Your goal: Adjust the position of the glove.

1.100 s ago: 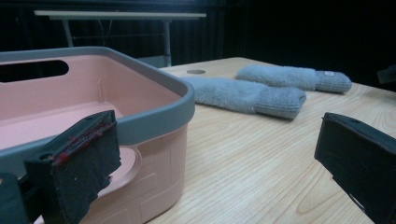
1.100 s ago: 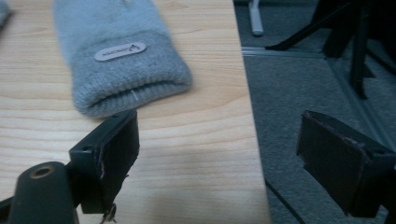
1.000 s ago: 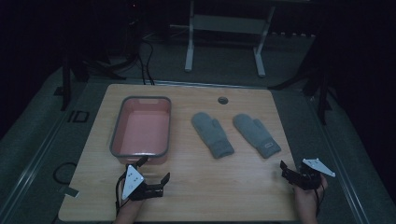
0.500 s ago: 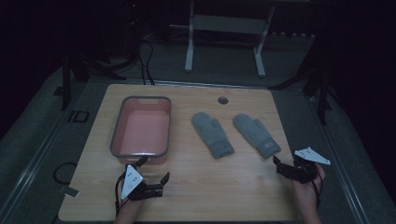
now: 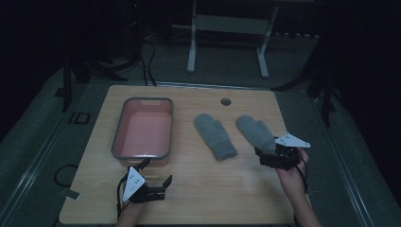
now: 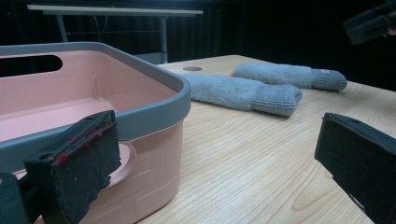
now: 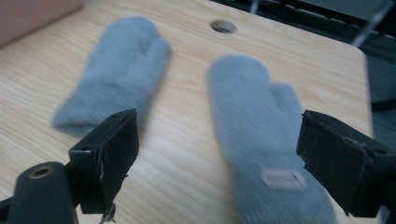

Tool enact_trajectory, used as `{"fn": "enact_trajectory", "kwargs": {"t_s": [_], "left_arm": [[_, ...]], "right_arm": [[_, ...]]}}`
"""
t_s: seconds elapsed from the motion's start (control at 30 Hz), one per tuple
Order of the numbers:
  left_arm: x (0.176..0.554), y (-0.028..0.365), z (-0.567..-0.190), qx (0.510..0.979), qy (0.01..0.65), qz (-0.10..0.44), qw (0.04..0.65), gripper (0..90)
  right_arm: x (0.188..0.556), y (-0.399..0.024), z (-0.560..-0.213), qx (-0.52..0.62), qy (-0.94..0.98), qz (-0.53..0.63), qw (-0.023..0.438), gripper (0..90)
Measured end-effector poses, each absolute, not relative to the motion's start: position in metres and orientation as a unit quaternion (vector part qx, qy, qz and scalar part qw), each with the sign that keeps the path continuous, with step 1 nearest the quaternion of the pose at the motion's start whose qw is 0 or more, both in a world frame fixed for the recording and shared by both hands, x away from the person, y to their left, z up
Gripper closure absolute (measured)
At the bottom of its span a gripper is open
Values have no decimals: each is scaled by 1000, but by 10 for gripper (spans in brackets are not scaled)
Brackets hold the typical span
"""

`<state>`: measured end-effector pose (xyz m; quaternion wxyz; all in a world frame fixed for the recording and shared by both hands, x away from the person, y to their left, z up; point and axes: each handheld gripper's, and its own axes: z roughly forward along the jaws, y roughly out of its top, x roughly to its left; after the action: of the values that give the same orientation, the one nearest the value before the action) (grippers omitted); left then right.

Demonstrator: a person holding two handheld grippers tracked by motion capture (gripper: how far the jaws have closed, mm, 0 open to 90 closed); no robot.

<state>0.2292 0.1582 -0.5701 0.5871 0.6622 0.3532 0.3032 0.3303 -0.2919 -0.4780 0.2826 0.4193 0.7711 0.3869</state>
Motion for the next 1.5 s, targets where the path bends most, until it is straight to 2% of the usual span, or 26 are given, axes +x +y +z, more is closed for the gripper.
{"fn": "enact_trajectory", "kwargs": {"t_s": [0.23, 0.47, 0.5, 0.97, 1.0, 1.1, 1.17, 1.33, 1.4, 1.43, 1.5], "left_arm": [[230, 159, -570, 662, 353, 299, 590, 2], [230, 159, -570, 663, 354, 291, 592, 2], [230, 159, -570, 662, 354, 291, 593, 2], [230, 159, -569, 666, 350, 283, 595, 2], [230, 159, -570, 665, 350, 281, 597, 2], [230, 159, -569, 665, 350, 278, 599, 2], [230, 160, -569, 665, 350, 277, 599, 2], [230, 159, -569, 666, 349, 276, 599, 2], [230, 159, -569, 667, 349, 276, 598, 2], [230, 159, -569, 667, 348, 275, 598, 2], [230, 159, -569, 668, 348, 275, 597, 2]], "right_arm": [[357, -248, -472, 420, 790, 385, 227, 108], [378, -217, -478, 419, 796, 380, 215, 100], [386, -208, -480, 418, 800, 380, 202, 141], [434, -152, -503, 403, 826, 351, 177, 222], [437, -149, -505, 402, 827, 348, 181, 272], [443, -142, -511, 397, 832, 340, 188, 288], [445, -136, -514, 387, 838, 332, 192, 359], [451, -128, -523, 393, 842, 314, 196, 398], [453, -127, -534, 399, 847, 295, 191, 477], [453, -127, -534, 399, 847, 295, 191, 477], [452, -125, -542, 392, 851, 294, 190, 589]]}}
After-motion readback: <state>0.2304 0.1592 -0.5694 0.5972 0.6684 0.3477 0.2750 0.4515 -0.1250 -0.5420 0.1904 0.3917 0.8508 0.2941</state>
